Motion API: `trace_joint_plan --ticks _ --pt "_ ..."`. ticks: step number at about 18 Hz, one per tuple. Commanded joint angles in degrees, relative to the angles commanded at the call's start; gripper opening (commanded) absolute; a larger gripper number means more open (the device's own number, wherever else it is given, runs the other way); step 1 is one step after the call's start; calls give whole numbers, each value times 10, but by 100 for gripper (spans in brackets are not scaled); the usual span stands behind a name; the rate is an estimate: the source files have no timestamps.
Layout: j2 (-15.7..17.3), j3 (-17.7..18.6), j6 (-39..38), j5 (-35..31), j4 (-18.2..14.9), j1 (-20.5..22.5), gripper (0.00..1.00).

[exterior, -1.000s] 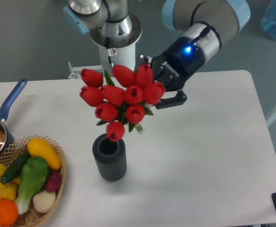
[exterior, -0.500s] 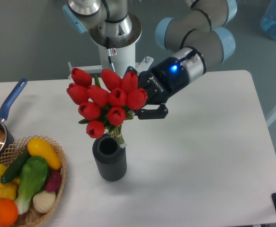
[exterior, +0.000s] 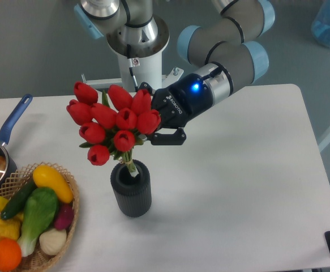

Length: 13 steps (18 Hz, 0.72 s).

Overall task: Insert the flowers into the vase
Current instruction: 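Lower the tulip stems into the black vase opening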

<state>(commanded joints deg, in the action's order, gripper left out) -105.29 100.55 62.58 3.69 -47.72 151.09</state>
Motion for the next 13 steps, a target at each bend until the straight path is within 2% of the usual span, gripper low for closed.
trace_joint_plan --ticks 4,8,13 --pt "-4 5 3 -1 0 -2 0" --pt "-11 32 51 -2 0 -3 1" --pt "-14 50 57 -6 0 -2 4"
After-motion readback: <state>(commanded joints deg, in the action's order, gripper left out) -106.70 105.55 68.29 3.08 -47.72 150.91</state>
